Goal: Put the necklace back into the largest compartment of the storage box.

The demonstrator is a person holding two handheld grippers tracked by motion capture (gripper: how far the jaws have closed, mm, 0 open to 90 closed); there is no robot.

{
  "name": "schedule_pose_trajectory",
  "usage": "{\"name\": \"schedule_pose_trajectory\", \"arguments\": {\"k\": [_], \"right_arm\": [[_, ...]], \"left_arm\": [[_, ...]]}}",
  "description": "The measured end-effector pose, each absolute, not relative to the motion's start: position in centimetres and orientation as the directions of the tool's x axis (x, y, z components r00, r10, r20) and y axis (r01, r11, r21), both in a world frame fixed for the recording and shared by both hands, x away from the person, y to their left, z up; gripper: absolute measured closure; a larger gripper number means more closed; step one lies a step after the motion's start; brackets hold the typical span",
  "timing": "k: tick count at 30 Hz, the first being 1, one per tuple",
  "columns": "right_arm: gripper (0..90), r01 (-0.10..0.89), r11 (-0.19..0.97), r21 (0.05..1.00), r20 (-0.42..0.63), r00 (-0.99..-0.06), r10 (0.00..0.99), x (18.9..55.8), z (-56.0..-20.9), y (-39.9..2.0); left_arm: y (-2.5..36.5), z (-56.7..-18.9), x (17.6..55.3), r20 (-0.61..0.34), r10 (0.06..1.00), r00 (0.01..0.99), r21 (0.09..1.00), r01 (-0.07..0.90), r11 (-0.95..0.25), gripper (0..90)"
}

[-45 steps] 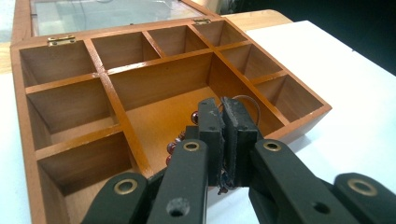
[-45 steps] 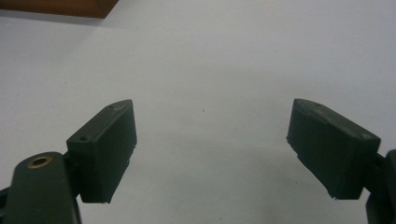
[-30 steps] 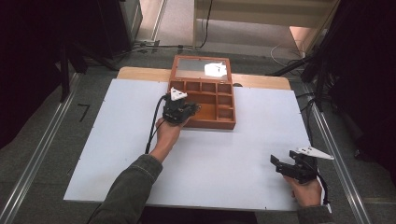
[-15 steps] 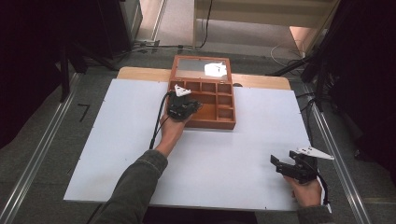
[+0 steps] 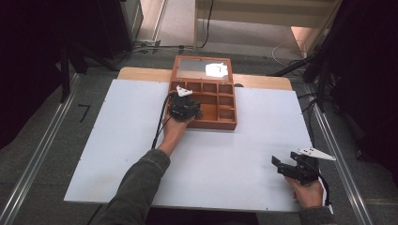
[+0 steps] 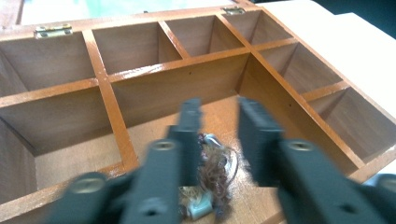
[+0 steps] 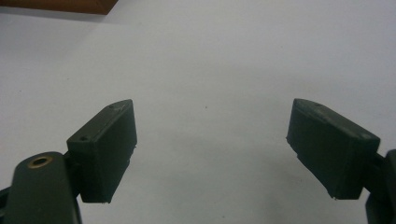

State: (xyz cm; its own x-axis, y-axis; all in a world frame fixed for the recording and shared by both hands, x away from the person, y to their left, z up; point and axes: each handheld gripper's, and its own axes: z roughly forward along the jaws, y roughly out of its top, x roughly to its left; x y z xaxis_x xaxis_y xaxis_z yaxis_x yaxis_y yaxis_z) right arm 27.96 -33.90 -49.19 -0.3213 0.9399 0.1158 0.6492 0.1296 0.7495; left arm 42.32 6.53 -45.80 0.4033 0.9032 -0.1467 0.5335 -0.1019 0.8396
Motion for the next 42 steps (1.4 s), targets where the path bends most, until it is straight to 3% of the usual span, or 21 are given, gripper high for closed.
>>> {"name": "schedule_pose_trajectory", "arguments": {"k": [4,21,42], "right_arm": [[14.1,0.649,0.130,0.750,0.116,-0.323,0.939,28.0,-49.2,-33.9],[14.1,0.642,0.133,0.755,0.109,-0.322,0.940,27.9,-49.1,-33.9],[14.1,0.641,0.134,0.755,0.102,-0.318,0.943,27.8,-49.0,-33.8]], "left_arm": [[6.4,-45.7,42.1,-0.133,0.907,0.400,0.837,0.535,-0.113,45.7],[6.6,-45.1,40.5,-0.128,0.911,0.391,0.832,0.542,-0.116,21.6],[8.9,-44.7,36.8,-0.152,0.899,0.411,0.847,0.523,-0.096,17.1]]}}
